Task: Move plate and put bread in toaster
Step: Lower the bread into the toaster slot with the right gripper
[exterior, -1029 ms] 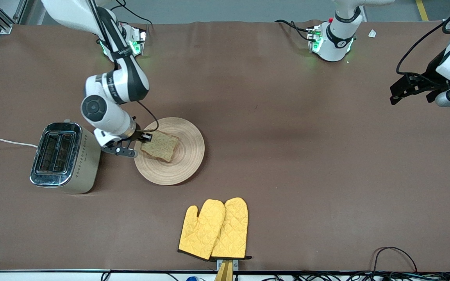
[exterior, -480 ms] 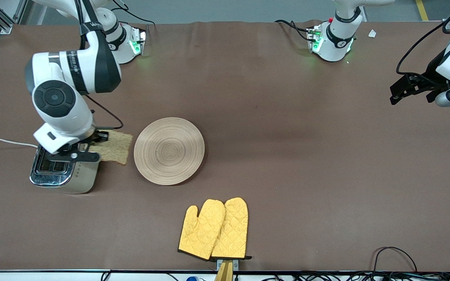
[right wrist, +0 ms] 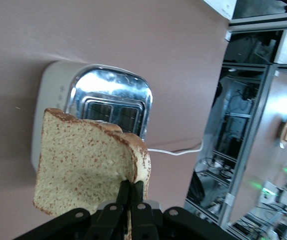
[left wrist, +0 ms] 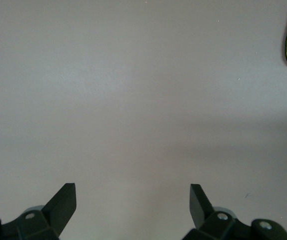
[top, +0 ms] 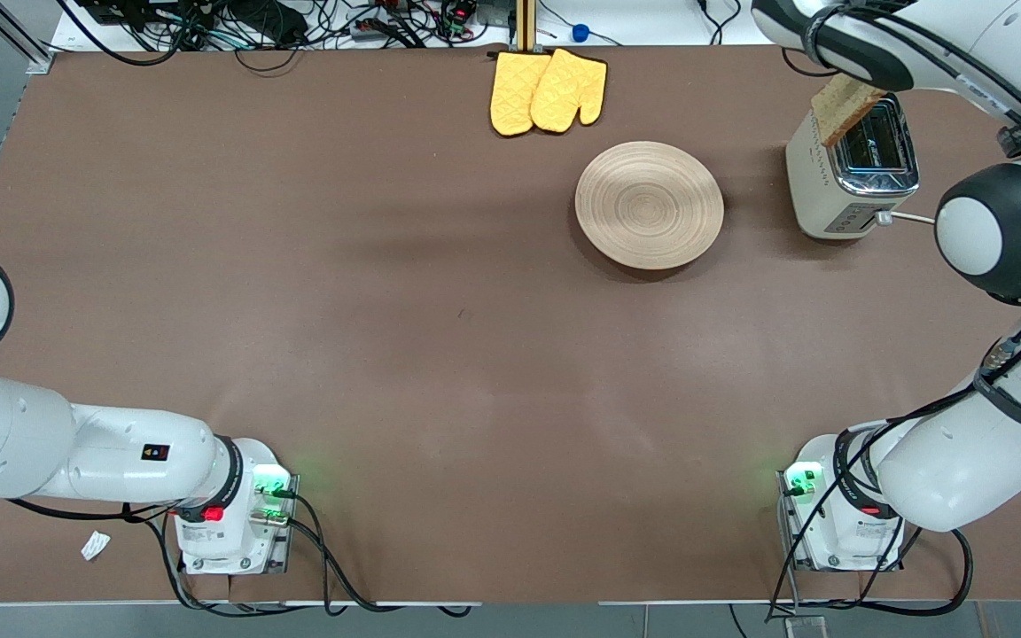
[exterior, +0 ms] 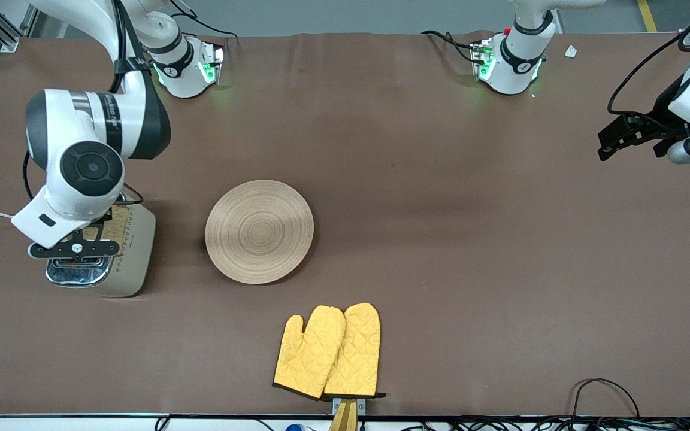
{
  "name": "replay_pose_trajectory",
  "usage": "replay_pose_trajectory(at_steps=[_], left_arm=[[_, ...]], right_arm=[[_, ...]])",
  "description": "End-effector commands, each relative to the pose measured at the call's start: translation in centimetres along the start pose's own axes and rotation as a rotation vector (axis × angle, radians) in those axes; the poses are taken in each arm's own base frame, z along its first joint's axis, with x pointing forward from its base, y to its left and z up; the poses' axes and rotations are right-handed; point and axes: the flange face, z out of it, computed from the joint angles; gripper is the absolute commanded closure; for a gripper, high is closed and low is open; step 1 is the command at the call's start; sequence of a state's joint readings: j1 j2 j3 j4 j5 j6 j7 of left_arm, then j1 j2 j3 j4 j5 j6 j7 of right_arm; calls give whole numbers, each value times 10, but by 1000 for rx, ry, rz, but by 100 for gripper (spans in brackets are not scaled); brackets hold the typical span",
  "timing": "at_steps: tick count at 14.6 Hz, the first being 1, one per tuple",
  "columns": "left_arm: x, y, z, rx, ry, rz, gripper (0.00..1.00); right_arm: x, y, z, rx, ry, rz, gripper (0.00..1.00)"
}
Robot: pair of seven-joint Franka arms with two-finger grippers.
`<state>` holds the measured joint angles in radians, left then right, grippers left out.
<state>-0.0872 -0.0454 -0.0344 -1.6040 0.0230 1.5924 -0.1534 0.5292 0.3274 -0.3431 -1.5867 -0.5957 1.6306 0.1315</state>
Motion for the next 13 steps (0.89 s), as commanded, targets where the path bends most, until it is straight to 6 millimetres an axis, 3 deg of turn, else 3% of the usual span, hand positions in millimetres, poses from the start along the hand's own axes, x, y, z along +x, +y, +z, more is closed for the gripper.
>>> replay_pose_trajectory(at_steps=[1,13], left_arm=[[2,-1,-3,-3,10,6,0],[2,-3,-2,-5,10,1,0]], right_arm=[[7,11,20,-52,-48,6,99],[18,22,55,-152,-77,-6,99]])
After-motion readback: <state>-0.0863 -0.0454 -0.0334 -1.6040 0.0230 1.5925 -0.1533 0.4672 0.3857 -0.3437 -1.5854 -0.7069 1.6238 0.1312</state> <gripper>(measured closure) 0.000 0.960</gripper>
